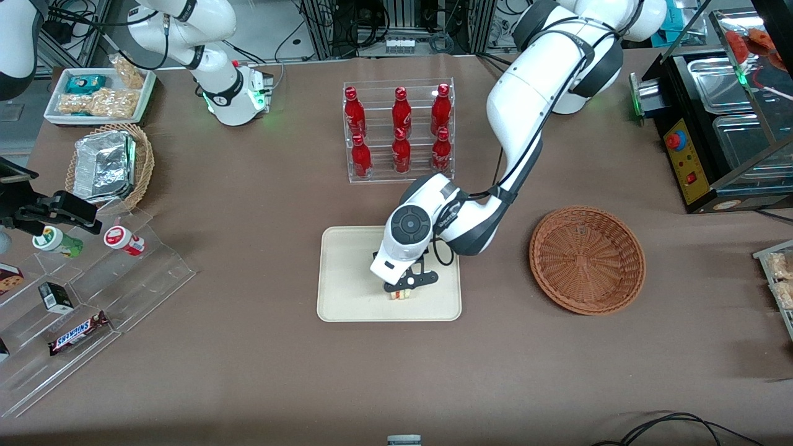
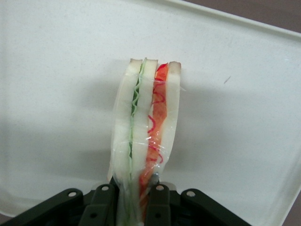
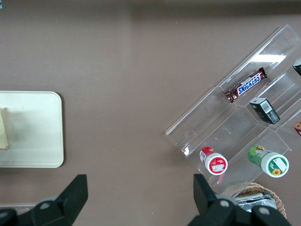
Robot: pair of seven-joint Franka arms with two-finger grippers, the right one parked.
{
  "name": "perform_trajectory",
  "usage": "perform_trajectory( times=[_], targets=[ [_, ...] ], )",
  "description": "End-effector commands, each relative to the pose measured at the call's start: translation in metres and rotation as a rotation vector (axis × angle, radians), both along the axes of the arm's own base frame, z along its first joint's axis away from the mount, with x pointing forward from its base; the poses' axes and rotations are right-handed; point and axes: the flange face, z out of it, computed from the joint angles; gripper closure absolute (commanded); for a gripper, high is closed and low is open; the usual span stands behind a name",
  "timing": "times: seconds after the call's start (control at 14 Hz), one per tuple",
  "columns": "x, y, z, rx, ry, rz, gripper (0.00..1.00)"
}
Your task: Place sandwich from basket to tray
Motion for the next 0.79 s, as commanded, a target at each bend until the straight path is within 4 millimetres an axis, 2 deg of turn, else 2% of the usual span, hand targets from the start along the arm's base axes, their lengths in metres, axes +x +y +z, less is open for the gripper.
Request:
perform_trajectory(
  times=[0.0, 0.07, 0.14, 0.29, 0.57, 0.71],
  targets=[
    [-0.012, -0.022, 0.005, 0.014, -0.041, -0.046, 0.00],
    [-0.013, -0.023, 0.006, 0.048, -0.069, -0.060, 0.00],
    [-0.008, -0.015, 0.009, 0.100, -0.102, -0.059, 0.00],
    [-0.004, -0.005, 0.030, 0.148, -0.105, -0.055, 0.00],
    [0.022, 0.040, 0.115, 0.108, -0.066, 0.030, 0.00],
    [0.039, 0.079, 0.156, 0.099, -0.045, 0.078, 0.00]
  ],
)
